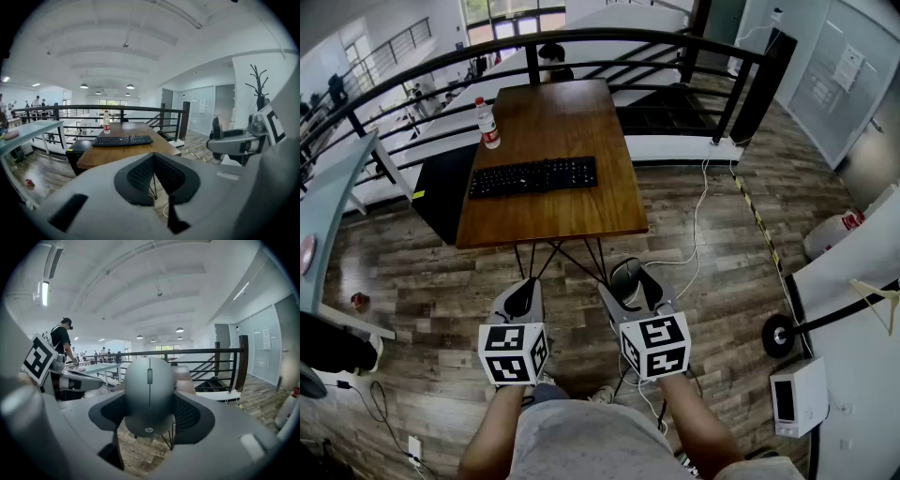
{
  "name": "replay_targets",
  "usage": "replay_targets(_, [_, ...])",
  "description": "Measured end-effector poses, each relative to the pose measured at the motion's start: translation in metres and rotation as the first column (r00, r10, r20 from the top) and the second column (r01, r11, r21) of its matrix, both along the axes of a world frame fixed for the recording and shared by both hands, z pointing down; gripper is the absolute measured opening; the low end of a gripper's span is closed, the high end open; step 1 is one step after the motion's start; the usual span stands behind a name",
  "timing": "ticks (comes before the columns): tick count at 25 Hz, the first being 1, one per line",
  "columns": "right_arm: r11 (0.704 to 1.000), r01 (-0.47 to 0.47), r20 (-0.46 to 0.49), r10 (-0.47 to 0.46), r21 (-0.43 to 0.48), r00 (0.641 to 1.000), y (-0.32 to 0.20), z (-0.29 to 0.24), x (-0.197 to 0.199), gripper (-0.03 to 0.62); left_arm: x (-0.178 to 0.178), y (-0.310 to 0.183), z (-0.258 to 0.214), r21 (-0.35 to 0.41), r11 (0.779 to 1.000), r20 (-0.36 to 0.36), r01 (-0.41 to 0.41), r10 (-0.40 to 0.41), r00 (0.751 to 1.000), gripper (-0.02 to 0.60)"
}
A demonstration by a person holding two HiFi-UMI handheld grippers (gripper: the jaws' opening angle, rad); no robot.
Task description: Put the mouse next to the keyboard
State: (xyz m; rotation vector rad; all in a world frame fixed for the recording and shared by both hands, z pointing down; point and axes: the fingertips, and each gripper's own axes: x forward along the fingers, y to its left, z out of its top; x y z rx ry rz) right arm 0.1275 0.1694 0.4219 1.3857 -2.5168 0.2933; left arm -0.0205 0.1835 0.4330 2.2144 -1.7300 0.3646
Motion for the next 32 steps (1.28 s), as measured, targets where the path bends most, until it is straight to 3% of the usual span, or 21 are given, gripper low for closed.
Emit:
replay_targets(18, [1.000, -0.003, 0.004, 0.003, -0.030, 1.000, -0.024, 0.009, 0.021, 0.299, 0.028, -0.039, 0.000, 0.009, 0.999, -0.013, -0.051, 0.051, 0.999, -0.006])
replay_targets(23, [0.999, -0.020, -0.005, 0.020, -0.035, 1.000, -0.053, 0.011, 0.020, 0.299, 0.027, -0.072, 0.003, 0.010, 0.998, -0.025, -0.069, 0.069, 0.997, -0.006])
replay_targets(32, [0.997, -0.040, -0.016, 0.039, -0.068, 0.999, -0.141, 0.016, -0.017, 0.299, -0.013, -0.163, 0.009, -0.021, 0.997, -0.037, -0.080, 0.079, 0.996, -0.006])
